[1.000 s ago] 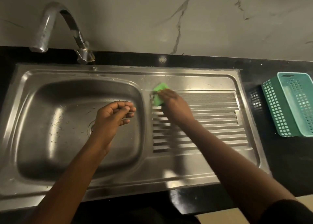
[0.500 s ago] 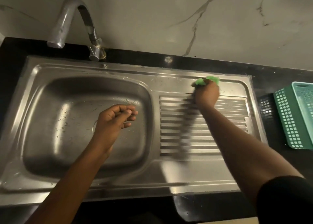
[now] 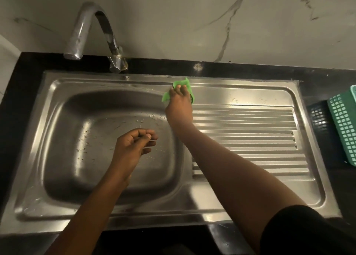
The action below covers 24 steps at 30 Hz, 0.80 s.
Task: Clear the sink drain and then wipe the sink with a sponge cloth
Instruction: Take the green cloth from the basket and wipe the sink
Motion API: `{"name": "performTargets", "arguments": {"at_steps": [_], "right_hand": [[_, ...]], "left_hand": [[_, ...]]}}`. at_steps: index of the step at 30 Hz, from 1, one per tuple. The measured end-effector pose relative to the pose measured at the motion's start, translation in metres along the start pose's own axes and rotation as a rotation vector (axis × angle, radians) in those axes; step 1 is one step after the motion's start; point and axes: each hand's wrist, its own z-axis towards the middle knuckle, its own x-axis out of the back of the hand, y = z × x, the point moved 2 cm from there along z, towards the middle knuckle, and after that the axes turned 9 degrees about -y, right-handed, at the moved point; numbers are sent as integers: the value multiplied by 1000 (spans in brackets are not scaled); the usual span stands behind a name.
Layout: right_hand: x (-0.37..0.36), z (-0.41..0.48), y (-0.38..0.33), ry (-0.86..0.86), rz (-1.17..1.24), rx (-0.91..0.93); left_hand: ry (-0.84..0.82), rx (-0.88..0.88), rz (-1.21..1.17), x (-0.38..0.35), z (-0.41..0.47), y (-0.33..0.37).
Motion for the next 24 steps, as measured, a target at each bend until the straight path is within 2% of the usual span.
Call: {"name": "performTargets", "arguments": {"at_steps": [3,6,8,10,12,16,18,21,24], "right_hand": [[10,-1,3,-62,25,138],[28,-9,6,-169,0,402],[42,-14,15,-164,22,506],[62,-15,35,-42,187,426],[83,-16,65,150,358,263],[115,-16,116,569,493,-69],[114,-9,119,568,502,-132],[86,14,98,359,467,-211],[58,26,56,316,372,-210]], "left_hand": [[12,22,7,2,-1,-5],[9,19,10,5,-3,-7],[17,11,1,8,-5,-9],[28,4,-19,12,-6,-12],[33,2,-39,16,-7,-16],[43,2,-62,20,-14,-20],[50,3,-71,21,-17,-19],[51,9,-79,21,-21,-18],[51,8,-88,24,-23,-17]]}}
